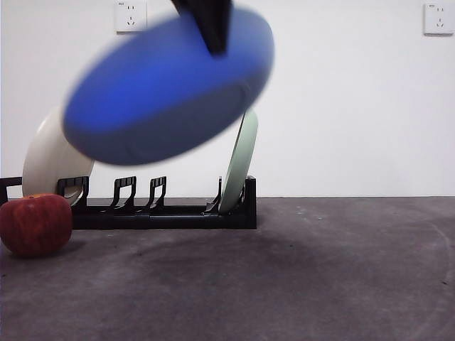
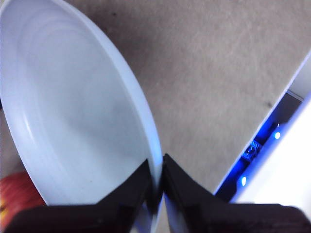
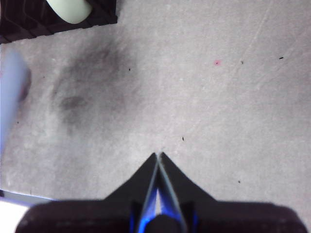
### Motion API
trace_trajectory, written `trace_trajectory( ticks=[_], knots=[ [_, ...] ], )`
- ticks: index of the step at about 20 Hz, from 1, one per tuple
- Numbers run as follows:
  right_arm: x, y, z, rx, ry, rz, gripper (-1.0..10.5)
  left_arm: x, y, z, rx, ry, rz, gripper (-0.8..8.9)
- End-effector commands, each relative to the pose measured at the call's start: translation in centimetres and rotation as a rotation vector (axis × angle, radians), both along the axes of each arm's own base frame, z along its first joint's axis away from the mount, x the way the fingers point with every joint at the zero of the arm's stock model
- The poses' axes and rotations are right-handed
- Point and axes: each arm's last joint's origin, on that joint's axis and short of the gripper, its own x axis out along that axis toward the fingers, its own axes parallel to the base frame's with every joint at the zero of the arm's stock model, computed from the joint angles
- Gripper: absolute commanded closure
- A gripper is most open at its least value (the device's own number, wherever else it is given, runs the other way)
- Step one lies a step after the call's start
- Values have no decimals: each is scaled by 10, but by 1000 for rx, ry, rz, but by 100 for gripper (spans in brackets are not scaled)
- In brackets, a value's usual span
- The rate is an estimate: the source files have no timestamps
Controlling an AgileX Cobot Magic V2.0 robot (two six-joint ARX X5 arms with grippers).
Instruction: Take the blue plate from the plate rack,put the plate on the table,take the apple from the table,put the apple in the plate
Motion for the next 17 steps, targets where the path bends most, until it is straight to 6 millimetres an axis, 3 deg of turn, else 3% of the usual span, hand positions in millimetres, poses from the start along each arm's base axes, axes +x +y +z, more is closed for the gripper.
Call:
trace_trajectory(
  ticks=[1,4,13,17],
  knots=[
    [1,0,1,-9,-12,7,946,0,-4,-26,29,5,-2,819],
    [1,0,1,-9,-17,6,946,2,-6,-55,110,38,-2,819],
    [1,0,1,-8,-11,6,946,13,-38,-128,258,158,-51,819],
    [1,0,1,-9,-11,6,946,14,-44,-145,255,244,-65,817]
  ],
)
